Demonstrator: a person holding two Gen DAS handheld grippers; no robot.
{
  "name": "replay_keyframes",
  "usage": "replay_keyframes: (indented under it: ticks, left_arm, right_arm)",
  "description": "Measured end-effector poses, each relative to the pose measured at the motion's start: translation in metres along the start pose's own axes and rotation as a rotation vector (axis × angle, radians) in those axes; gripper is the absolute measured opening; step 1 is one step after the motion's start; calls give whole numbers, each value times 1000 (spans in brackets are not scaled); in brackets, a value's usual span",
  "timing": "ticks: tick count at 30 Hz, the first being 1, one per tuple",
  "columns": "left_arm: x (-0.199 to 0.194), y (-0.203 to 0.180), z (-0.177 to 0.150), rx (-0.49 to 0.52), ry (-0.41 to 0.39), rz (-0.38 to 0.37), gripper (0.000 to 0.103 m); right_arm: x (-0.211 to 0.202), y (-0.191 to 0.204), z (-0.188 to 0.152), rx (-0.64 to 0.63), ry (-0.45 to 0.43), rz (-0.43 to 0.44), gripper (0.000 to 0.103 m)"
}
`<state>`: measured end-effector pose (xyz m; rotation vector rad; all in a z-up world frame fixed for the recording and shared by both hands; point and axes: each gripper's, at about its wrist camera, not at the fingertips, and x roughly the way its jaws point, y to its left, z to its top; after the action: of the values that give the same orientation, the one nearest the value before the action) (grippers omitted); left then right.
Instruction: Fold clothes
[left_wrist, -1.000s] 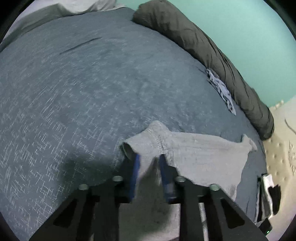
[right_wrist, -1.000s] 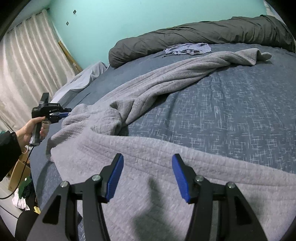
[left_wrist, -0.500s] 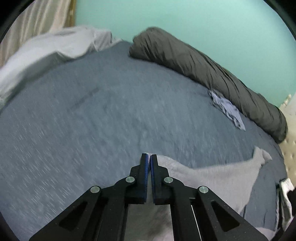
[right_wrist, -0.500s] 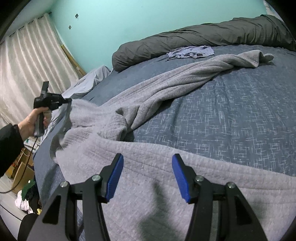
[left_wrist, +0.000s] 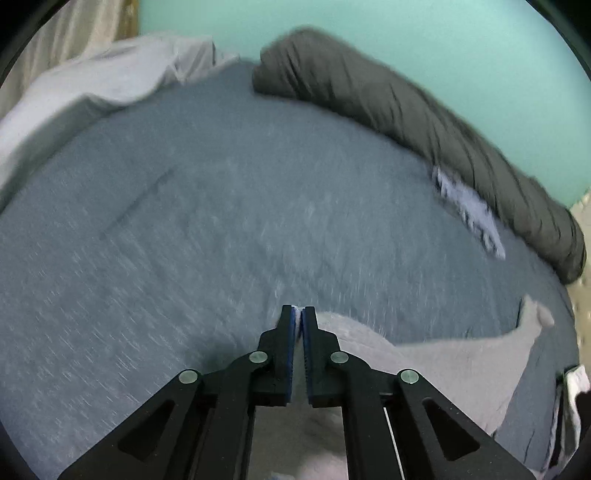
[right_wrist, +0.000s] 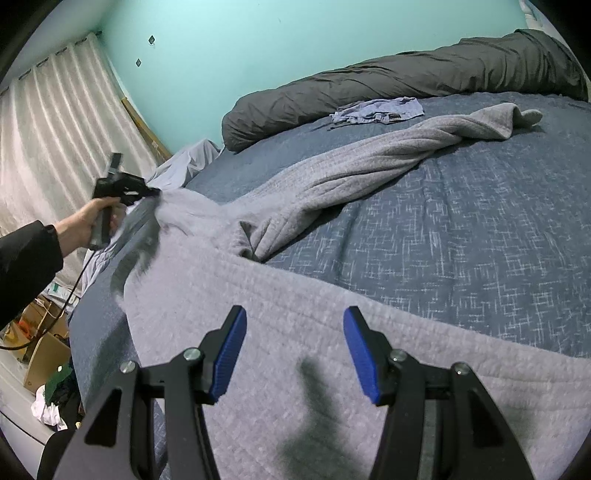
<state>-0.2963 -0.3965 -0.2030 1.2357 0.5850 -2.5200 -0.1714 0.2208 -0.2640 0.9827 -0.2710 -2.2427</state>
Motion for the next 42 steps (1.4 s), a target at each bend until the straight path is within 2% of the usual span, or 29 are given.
replay_keyframes:
  ticks: [2, 4, 6, 8, 10, 13, 17, 22, 28, 31, 35, 36, 38, 39, 40, 41, 42]
  left_arm:
    - [0, 6, -10, -8, 10, 2, 12]
    - [-9, 19, -20, -34, 12, -8, 26]
    - [-29, 29, -35, -32, -3, -22, 46]
    - [-46, 39, -53, -26, 4, -28, 51]
    - [-63, 50, -72, -31, 23, -33, 51]
    - [-93, 59, -108, -27, 30, -38, 51]
    - [-118, 72, -152, -93, 43, -74, 52]
    - [-126, 75, -197, -117, 87, -96, 52]
    - [-121, 70, -223, -168, 106, -128, 52]
    - [-121, 64, -225, -168, 91, -132, 52]
    - [-117, 62, -218, -176, 75, -141, 52]
    - [-114, 62, -216, -173, 76, -139, 52]
    - [-108, 61, -214, -173, 84, -140, 51]
    - [-104, 62, -213, -177, 92, -143, 50]
    - [-99, 62, -212, -181, 100, -145, 44]
    - [-97, 63, -213, -180, 102, -144, 28]
    - [-95, 63, -213, -178, 104, -142, 17]
  right_arm:
    - [2, -1, 0, 4, 4, -2, 55]
    - [3, -1, 0, 7, 7, 0, 55]
    - [1, 1, 1, 5, 3, 5, 55]
    - [1, 5, 2, 0, 4, 16, 56]
    - [0, 10, 2, -5, 5, 27, 60]
    - [0, 18, 0, -23, 9, 45, 61]
    - [0, 35, -4, -75, 26, 66, 61]
    - [3, 62, -14, -164, 69, 91, 61]
    - [23, 105, -37, -310, 183, 129, 61]
    - [35, 120, -51, -383, 231, 95, 61]
    - [56, 125, -68, -421, 327, 39, 60]
    - [60, 125, -71, -422, 344, 22, 59]
    - [65, 123, -73, -411, 361, 15, 38]
    - [65, 121, -73, -407, 360, 11, 34]
    - [65, 120, -72, -403, 359, 8, 24]
    - [64, 118, -70, -390, 353, 10, 13]
    - [62, 116, -66, -370, 342, 18, 10]
